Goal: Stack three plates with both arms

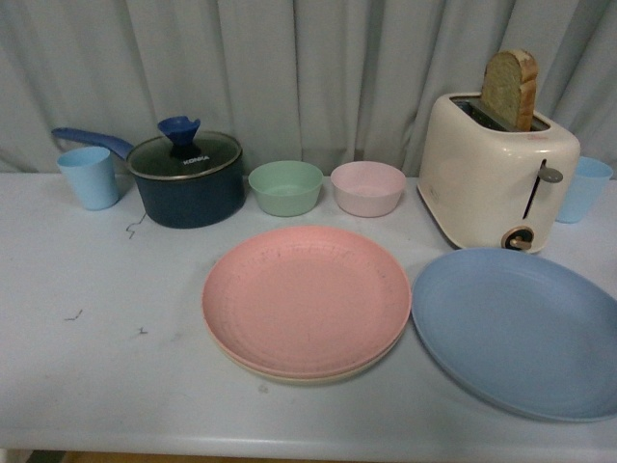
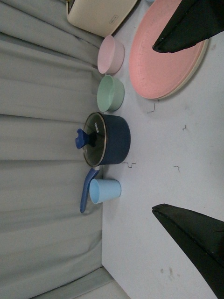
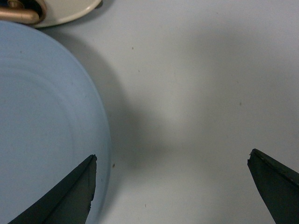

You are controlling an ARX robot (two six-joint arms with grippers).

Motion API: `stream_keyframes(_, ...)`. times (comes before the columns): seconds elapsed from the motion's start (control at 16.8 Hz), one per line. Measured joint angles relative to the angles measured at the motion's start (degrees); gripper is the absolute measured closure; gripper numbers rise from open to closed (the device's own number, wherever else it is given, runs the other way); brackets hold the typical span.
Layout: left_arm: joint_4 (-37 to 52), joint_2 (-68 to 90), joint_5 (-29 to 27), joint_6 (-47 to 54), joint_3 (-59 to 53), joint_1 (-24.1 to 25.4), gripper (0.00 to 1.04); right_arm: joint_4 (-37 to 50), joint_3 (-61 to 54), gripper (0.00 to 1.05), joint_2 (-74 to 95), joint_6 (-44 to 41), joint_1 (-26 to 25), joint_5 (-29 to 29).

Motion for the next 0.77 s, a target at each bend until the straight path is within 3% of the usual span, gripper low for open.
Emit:
stream_keyframes(0.36,0.02,0.0,0.0,0.0,0.0,0.0,0.07,2.71,5.16,0.1,8.85,0.09,2.75,3.58)
stream_keyframes(0.77,0.02,0.0,0.02,0.0,0.0,0.0,0.07,5.14,5.6,0.85,10.91,0.52,3.58,5.68)
